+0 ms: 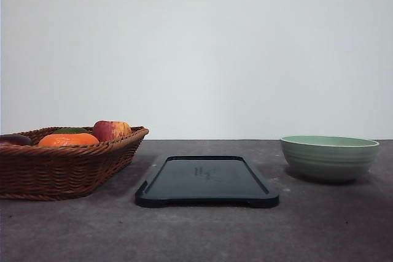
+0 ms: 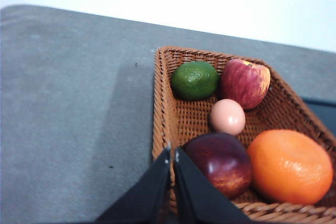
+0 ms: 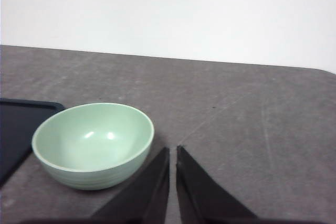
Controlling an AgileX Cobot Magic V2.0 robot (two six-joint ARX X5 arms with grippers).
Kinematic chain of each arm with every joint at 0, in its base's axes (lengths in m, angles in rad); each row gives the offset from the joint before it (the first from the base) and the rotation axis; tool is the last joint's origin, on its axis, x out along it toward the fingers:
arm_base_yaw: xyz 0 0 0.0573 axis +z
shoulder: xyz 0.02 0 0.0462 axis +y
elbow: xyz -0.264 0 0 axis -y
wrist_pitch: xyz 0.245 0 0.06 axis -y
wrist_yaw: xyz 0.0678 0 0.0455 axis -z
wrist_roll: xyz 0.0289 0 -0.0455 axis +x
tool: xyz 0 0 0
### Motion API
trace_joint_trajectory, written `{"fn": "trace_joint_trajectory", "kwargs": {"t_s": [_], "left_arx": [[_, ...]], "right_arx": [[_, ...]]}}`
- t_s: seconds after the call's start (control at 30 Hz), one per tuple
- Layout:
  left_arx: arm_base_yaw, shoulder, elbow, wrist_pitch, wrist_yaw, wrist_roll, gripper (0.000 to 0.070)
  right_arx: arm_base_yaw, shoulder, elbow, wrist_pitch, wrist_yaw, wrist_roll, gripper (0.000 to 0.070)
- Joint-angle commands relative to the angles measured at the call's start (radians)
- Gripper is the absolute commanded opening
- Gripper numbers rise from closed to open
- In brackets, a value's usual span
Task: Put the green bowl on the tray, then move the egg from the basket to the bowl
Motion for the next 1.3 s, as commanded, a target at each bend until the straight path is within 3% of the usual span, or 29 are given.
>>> {"fn": "trace_joint_trajectory", "kwargs": {"t_s": [0.0,0.23,0.33,0.47,0.63,0.7,0.87,1.27], "left_arx": [[0.0,0.0,-0.018,-0.008,0.006,-0.108,0.0],[0.0,0.0,-0.016,-0.006,0.009,-0.504,0.0],[0.0,0.0,-0.016,-0.002,0.009,-0.554,0.0],[0.0,0.0,-0.016,0.072,0.006,-0.538,0.0],[0.0,0.0,-0.016,0.25,0.005,-0.298,0.0],[-0.001,0.0,-0.015,0.296,0.005,-0.252,0.0],[0.0,0.0,-0.003,0.392,-0.01,-0.232,0.0],[-0.001,0.174,0.184,0.327,-0.042,-0.176,0.0]], "right_arx": [[-0.001,0.001,-0.004,0.011,-0.013,0.079,0.0015],[-0.001,0.001,-0.003,0.015,-0.015,0.359,0.0013],[-0.002,0.001,-0.003,0.014,-0.016,0.407,0.0009],[-0.002,0.001,-0.003,0.042,-0.015,0.412,0.0009],[-0.002,0.001,-0.003,0.174,-0.016,0.401,0.0009],[-0.002,0.002,-0.003,0.222,-0.016,0.381,0.0009],[-0.002,0.002,0.01,0.297,-0.009,0.315,0.0007],[-0.001,0.205,0.206,0.276,-0.027,0.246,0.0007]]}}
